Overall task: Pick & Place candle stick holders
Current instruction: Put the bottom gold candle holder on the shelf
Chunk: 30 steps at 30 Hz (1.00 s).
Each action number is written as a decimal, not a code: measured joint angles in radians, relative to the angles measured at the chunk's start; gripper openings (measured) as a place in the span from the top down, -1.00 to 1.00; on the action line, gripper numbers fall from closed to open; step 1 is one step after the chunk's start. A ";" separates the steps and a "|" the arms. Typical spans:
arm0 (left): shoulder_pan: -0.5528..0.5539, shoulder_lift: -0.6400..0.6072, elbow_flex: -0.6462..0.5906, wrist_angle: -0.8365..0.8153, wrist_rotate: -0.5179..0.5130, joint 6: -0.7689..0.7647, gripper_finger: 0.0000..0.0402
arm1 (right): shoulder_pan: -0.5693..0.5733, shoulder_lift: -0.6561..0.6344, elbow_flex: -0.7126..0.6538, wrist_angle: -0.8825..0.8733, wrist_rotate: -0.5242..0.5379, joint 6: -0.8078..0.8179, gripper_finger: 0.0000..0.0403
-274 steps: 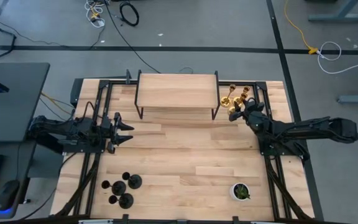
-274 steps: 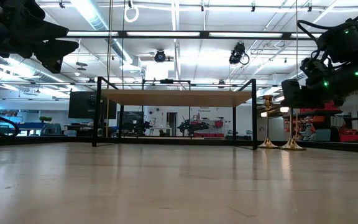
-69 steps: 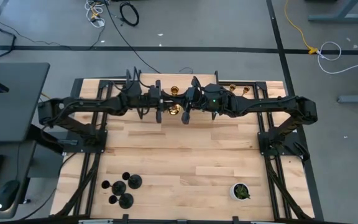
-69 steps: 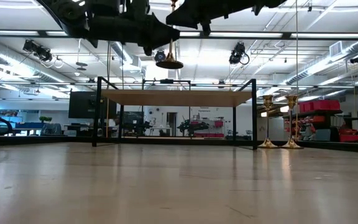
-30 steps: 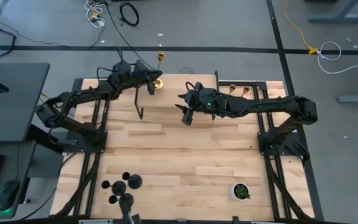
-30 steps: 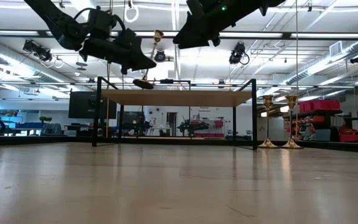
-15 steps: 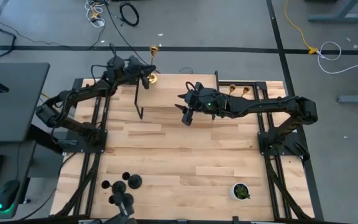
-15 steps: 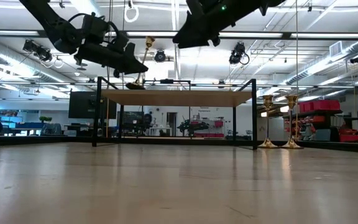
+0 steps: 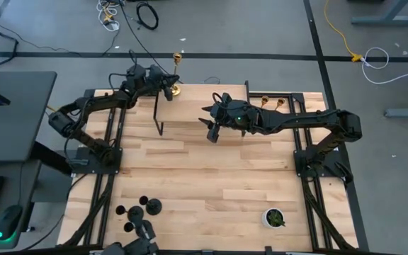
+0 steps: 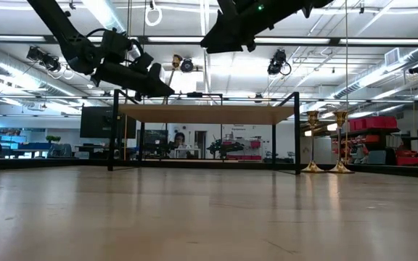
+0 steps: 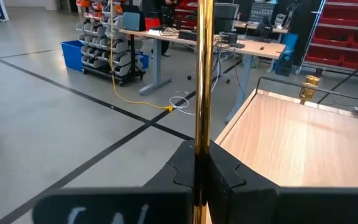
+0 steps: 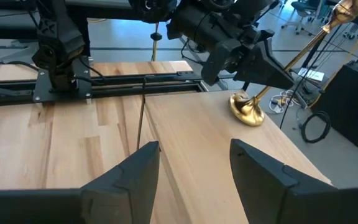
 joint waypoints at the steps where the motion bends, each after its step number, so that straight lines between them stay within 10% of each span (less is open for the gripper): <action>1: -0.001 0.000 0.000 0.000 0.001 0.001 0.94 | 0.000 0.000 0.000 0.000 -0.002 0.000 0.02; 30: 0.017 -0.016 -0.002 -0.083 0.101 -0.047 0.74 | 0.000 0.000 0.000 -0.013 -0.002 0.008 0.02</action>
